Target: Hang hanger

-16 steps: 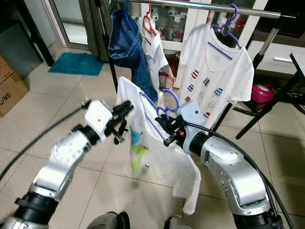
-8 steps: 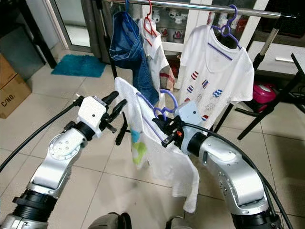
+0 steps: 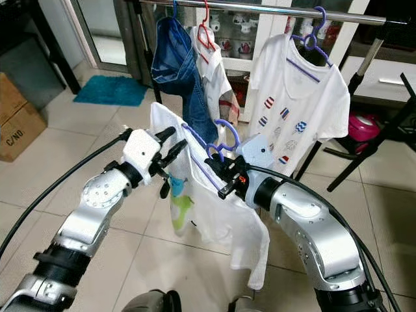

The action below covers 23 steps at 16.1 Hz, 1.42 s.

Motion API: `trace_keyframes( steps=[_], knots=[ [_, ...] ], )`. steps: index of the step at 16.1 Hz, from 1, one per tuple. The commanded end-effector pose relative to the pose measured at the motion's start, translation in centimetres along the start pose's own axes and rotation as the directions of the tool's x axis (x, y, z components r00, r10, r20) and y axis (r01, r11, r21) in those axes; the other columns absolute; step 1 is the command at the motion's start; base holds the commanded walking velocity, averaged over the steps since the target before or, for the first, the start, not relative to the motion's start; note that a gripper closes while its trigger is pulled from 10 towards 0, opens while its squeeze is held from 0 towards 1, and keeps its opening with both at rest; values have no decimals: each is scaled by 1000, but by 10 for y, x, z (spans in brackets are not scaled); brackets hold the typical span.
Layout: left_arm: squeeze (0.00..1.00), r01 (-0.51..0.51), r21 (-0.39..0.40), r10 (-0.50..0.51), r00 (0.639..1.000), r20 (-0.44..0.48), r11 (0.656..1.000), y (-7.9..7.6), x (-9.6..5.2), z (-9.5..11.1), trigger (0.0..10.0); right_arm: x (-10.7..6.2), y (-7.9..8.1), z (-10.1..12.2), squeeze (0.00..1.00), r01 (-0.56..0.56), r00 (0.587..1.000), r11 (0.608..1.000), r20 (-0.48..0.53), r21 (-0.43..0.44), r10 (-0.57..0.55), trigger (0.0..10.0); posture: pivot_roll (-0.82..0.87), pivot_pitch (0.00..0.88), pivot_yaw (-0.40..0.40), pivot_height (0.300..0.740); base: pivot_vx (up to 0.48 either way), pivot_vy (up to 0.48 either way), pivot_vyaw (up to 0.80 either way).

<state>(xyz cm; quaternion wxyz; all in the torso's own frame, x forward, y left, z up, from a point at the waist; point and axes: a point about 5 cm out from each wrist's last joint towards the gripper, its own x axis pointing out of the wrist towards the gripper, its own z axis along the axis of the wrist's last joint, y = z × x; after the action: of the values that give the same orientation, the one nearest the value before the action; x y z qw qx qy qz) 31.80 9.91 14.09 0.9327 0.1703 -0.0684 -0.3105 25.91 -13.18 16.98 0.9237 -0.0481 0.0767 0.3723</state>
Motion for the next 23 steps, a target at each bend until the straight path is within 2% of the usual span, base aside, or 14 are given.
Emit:
trace_keyframes(
  steps=[1,4,5,6,7,18,20,23],
  knots=[
    [0,5,28,-4,1000,-18,1000,2,1,-2,10000,-2,5,9,0,-25,999,999,41,-21,26,0,-183,77,80,740,0,0,0],
    [0,-27,49,29,999,-42,998,9,3,-6,10000,-2,7,9,0,-32,998,999,45,-20,33,0,-187,69,82,740,0,0,0],
    [0,-37,54,39,998,-45,998,11,3,-7,4902,-2,7,10,0,-33,998,999,47,-22,34,0,-187,69,82,740,0,0,0],
    [0,-50,59,53,997,-48,997,13,4,-7,2039,-2,6,10,0,-32,998,999,47,-22,34,0,-183,69,78,740,0,0,0],
    [0,-61,59,63,997,-50,996,16,4,-7,0,-2,6,10,0,-33,998,999,47,-22,34,0,-183,69,78,740,0,0,0],
    [0,-85,42,86,996,-28,996,24,3,-4,0,-2,4,10,0,-25,999,999,44,-22,26,0,-178,72,77,740,0,0,0],
    [0,-88,15,87,996,36,996,31,1,7,0,-2,1,8,0,-9,1000,1000,30,-25,9,0,-173,78,76,740,0,0,0],
    [0,-191,10,188,970,156,981,64,-8,33,0,-3,2,-2,0,-21,1000,999,-15,-39,20,0,-169,71,64,740,0,0,0]
  ],
)
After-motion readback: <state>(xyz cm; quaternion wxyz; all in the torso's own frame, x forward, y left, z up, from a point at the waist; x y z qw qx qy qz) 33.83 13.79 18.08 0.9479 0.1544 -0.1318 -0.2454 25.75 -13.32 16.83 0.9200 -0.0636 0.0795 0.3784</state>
